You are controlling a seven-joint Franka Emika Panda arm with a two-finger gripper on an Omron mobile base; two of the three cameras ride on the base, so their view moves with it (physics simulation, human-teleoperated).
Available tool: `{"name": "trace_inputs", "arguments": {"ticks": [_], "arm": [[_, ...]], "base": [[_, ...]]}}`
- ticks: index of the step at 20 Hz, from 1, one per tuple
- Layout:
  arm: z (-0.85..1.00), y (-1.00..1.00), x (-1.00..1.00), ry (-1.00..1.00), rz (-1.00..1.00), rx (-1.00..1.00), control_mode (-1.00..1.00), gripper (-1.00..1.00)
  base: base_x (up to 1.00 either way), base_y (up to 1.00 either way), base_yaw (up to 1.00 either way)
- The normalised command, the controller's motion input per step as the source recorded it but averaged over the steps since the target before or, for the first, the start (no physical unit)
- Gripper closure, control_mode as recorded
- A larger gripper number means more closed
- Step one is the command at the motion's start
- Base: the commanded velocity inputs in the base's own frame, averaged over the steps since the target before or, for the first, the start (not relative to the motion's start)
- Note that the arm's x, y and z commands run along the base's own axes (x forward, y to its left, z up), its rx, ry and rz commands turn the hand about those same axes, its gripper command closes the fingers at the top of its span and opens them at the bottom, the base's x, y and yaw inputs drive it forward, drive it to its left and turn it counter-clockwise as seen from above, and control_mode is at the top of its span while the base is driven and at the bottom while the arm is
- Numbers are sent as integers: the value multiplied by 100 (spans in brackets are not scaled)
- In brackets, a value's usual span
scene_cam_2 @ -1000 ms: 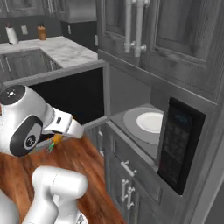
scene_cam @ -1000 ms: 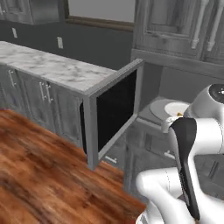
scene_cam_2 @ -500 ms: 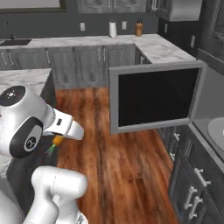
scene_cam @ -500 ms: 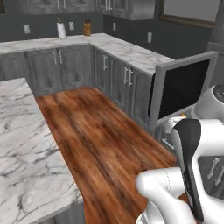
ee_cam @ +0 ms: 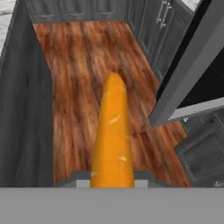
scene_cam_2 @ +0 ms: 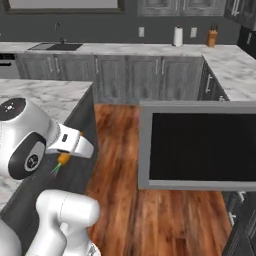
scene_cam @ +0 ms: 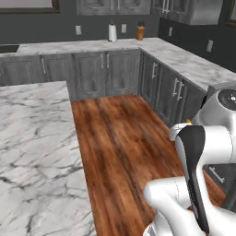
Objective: Pick the carrot from the microwave and place it on plate located on the counter.
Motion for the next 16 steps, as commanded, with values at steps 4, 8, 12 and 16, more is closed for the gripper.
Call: {"name": "trace_inputs", "arguments": {"ticks": [4,8,12,16], "arm": [[0,0,0,0,0,0,100,100],[0,0,0,0,0,0,100,100],[0,0,0,0,0,0,100,100],[0,0,0,0,0,0,100,100]], "base": [[39,-68,19],[69,-9,9],[84,45,7],[66,44,10]]}}
